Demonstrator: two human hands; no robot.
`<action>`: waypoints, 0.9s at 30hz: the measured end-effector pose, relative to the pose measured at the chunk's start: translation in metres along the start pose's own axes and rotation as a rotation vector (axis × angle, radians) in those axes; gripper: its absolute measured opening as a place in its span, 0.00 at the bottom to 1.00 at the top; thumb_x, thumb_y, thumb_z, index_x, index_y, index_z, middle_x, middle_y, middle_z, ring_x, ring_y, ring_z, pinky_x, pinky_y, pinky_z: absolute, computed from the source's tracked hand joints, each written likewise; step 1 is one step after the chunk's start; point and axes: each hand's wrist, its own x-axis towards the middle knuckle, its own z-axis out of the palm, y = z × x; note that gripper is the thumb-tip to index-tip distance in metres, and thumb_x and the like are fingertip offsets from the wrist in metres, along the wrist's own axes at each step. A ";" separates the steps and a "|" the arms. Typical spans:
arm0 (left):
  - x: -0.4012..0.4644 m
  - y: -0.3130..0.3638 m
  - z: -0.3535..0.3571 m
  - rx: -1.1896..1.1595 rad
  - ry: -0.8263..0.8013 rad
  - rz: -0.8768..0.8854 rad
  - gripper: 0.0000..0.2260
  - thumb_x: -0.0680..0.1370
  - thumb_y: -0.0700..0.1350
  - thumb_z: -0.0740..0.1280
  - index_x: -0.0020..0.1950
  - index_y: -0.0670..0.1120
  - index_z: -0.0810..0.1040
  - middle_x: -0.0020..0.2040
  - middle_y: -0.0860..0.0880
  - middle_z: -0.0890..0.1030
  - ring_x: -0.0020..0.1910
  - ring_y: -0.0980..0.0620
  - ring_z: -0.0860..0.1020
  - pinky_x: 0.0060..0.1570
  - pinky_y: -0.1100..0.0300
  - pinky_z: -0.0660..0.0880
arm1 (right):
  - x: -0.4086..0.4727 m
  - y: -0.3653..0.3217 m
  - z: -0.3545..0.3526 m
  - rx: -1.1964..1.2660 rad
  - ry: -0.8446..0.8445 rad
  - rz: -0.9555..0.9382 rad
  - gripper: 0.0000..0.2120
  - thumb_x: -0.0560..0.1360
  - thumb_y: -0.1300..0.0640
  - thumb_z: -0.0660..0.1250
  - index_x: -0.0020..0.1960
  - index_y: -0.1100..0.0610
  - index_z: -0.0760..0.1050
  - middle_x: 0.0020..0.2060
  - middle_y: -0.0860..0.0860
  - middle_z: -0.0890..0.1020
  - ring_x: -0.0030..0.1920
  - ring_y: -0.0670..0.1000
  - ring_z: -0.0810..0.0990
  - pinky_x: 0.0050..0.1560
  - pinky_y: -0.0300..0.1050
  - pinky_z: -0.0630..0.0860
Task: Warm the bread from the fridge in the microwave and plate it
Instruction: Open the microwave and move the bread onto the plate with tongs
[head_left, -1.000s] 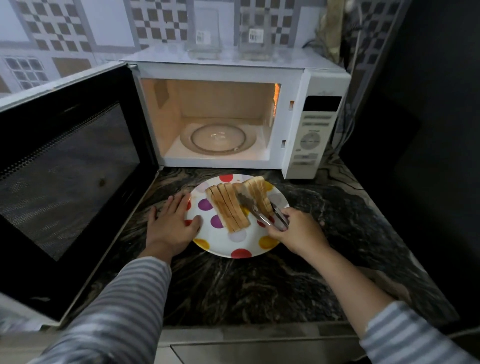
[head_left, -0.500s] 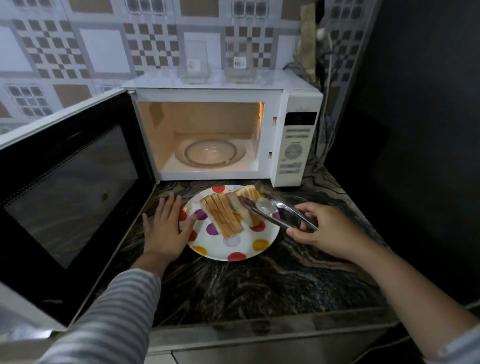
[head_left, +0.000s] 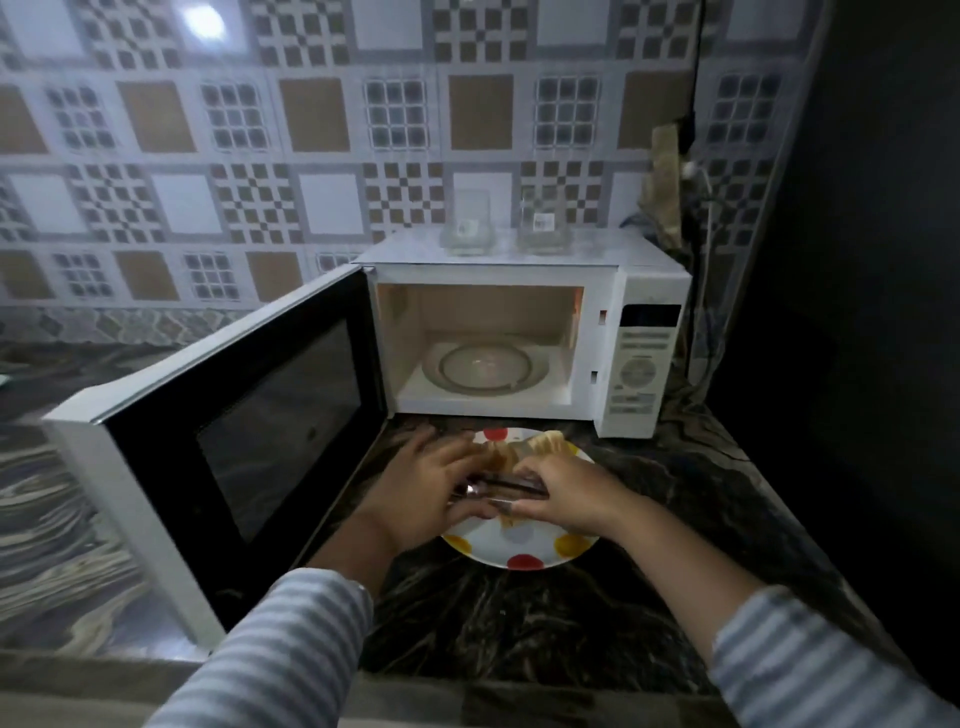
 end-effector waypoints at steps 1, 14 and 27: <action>-0.002 0.000 0.000 0.006 -0.043 0.010 0.29 0.72 0.69 0.57 0.61 0.50 0.79 0.59 0.50 0.81 0.59 0.48 0.78 0.63 0.45 0.71 | 0.003 0.000 0.005 -0.008 -0.020 0.002 0.22 0.74 0.40 0.67 0.65 0.47 0.72 0.61 0.47 0.77 0.60 0.51 0.75 0.58 0.49 0.72; -0.001 0.005 0.006 -0.137 -0.244 -0.245 0.16 0.74 0.41 0.69 0.61 0.53 0.78 0.59 0.54 0.79 0.56 0.53 0.77 0.54 0.58 0.74 | -0.007 0.009 0.008 0.042 0.017 0.057 0.33 0.69 0.41 0.73 0.70 0.48 0.68 0.63 0.47 0.77 0.62 0.51 0.75 0.63 0.50 0.71; 0.011 0.007 0.008 -0.199 -0.216 -0.308 0.11 0.74 0.42 0.68 0.54 0.54 0.79 0.54 0.55 0.79 0.50 0.55 0.78 0.47 0.58 0.76 | -0.015 0.041 0.004 0.081 0.106 0.142 0.19 0.68 0.52 0.76 0.59 0.49 0.80 0.52 0.46 0.82 0.49 0.45 0.78 0.52 0.42 0.74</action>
